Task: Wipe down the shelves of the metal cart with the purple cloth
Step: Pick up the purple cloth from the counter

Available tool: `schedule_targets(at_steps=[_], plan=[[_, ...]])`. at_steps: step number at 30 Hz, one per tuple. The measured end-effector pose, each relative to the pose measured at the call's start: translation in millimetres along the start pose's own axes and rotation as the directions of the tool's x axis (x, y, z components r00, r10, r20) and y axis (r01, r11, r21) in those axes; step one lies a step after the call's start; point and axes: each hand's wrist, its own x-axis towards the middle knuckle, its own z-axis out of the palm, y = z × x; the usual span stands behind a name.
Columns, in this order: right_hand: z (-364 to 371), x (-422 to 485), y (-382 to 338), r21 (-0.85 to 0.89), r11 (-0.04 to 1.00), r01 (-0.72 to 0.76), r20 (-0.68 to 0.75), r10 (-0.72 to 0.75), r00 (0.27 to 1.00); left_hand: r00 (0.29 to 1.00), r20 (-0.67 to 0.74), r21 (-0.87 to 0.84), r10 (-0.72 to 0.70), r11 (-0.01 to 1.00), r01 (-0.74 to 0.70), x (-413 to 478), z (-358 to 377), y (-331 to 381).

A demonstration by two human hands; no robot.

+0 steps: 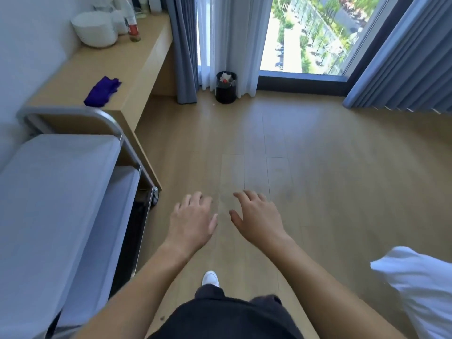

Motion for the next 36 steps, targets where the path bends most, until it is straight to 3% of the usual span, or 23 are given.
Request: schedule_targets(at_steps=[7, 17, 25, 36], plan=[[-25, 152, 5, 0.042, 0.997, -0.064, 0.066, 0.061, 0.996, 0.999, 0.032, -0.091, -0.007, 0.996, 0.010, 146, -20, -35], [-22, 362, 46, 0.034, 0.999, 0.005, 0.054, -0.007, 0.999, 0.996, 0.030, -0.048, -0.086, 0.995, 0.088, 337, -3, -76], [-55, 545, 22, -0.039, 0.962, 0.271, 0.059, -0.269, 0.961, 0.951, -0.034, -0.037, -0.306, 0.952, 0.305, 465, -33, -132], [-33, 701, -116, 0.013, 0.815, 0.579, 0.166, -0.573, 0.803, 0.769, -0.053, -0.091, -0.637, 0.770, 0.632, 522, -45, -287]])
